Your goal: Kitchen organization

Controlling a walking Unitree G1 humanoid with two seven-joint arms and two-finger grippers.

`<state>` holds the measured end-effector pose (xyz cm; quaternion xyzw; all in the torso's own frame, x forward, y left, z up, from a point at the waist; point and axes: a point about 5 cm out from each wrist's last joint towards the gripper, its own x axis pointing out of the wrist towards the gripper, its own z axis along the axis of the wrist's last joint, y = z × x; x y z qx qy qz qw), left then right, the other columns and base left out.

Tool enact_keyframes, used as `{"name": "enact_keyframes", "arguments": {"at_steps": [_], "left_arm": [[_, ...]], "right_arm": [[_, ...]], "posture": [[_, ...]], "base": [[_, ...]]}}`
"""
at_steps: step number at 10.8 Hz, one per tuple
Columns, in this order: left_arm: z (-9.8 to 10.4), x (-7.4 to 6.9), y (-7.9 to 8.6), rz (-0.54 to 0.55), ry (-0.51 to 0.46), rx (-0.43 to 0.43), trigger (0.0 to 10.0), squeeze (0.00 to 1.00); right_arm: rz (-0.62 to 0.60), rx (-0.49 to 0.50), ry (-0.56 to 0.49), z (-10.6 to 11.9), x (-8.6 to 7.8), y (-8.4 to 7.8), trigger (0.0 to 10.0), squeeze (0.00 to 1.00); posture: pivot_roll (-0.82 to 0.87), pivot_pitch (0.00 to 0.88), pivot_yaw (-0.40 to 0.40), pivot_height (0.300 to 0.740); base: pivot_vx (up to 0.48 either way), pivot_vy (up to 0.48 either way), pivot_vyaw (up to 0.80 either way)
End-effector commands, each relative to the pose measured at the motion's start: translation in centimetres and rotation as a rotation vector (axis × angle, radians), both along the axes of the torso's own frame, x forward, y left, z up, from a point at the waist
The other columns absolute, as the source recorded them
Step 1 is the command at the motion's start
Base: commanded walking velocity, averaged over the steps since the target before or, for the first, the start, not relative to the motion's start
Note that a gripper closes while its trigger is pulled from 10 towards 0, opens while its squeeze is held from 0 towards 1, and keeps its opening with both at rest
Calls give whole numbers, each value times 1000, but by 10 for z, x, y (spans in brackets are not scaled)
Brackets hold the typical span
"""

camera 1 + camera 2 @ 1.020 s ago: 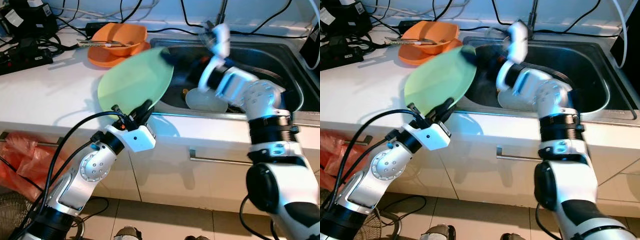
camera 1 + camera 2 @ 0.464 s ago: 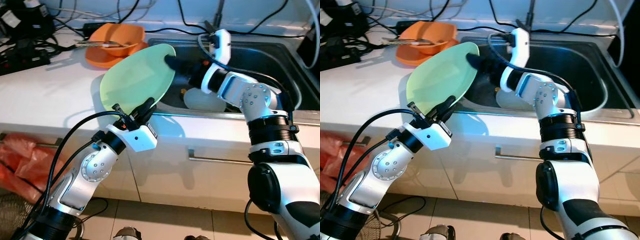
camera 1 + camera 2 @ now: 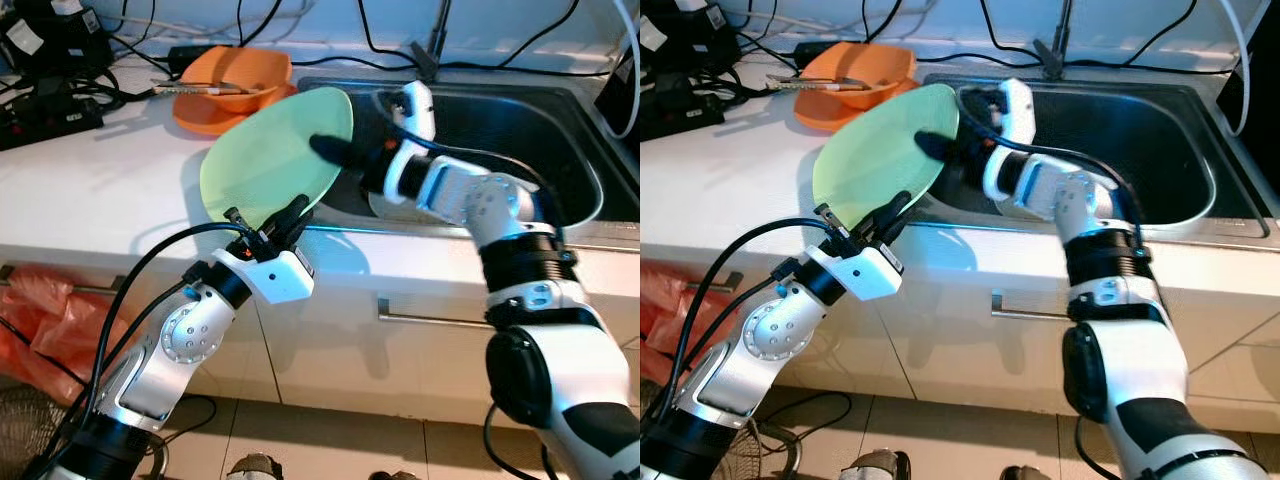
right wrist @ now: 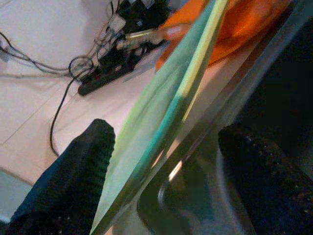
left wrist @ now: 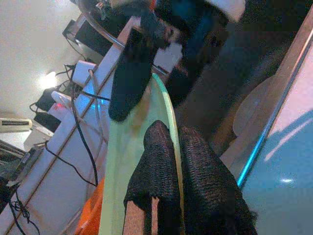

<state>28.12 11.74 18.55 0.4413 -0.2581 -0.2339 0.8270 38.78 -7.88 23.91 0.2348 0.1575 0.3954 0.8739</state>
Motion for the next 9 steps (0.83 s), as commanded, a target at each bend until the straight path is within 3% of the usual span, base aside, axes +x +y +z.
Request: {"name": "enact_keyframes", "arguments": {"at_steps": [1,9], "left_arm": [[13,-2,-1,-11,-74,-18,0,0],[12,-3,-1,-17,-73,-17,0,0]], "right_arm": [[1,-29,34,-2,1,5,0,0],[-24,-32,53,0,3,8,0,0]], "posture": [[126,87,11,740],[129,88,12,740]], "base": [[0,0,0],[0,0,0]]}}
